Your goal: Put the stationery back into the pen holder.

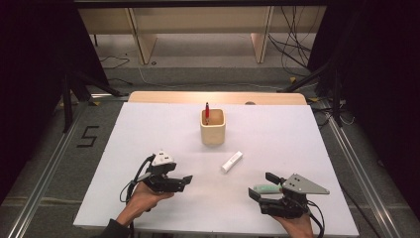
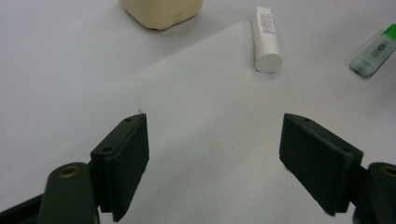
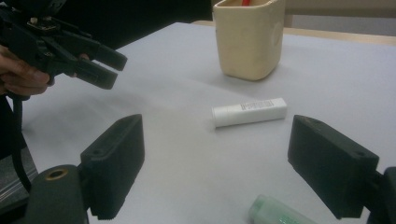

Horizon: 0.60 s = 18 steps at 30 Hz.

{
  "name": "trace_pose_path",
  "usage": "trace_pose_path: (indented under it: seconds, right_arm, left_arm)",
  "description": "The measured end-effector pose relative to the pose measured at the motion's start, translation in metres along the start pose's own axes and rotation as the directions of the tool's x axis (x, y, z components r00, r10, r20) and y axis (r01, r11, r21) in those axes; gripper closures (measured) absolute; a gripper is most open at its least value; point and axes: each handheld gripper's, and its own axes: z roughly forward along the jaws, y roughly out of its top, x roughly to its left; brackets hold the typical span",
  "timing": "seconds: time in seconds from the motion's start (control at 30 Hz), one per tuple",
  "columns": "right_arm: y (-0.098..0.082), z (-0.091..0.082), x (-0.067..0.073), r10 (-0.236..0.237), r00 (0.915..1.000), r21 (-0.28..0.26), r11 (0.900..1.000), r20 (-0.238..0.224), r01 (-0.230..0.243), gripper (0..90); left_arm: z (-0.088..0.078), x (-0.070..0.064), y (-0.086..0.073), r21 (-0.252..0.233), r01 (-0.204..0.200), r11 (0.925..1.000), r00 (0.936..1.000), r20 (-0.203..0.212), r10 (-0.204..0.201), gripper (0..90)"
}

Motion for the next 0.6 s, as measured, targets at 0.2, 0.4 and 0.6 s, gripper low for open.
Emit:
trace_pose_path:
  seconds: [0.2,0.4,0.6]
  right_arm:
    - [-0.002,-0.001,0.001,-0.009,1.0000,0.006,1.000,-0.001,0.009,18.7]
    - [-0.004,-0.001,0.002,-0.012,0.9999,0.017,1.000,0.001,0.012,18.7]
    - [-0.005,-0.002,0.002,-0.011,0.9999,0.018,1.000,0.003,0.011,18.7]
  left_arm:
    - [0.006,-0.004,0.009,0.014,-0.011,0.9998,0.9999,0.001,0.011,23.7]
    - [0.019,-0.011,0.019,0.035,-0.035,0.9988,0.9994,0.001,0.035,23.7]
    - [0.033,-0.020,0.026,0.036,-0.057,0.9977,0.9984,-0.001,0.057,23.7]
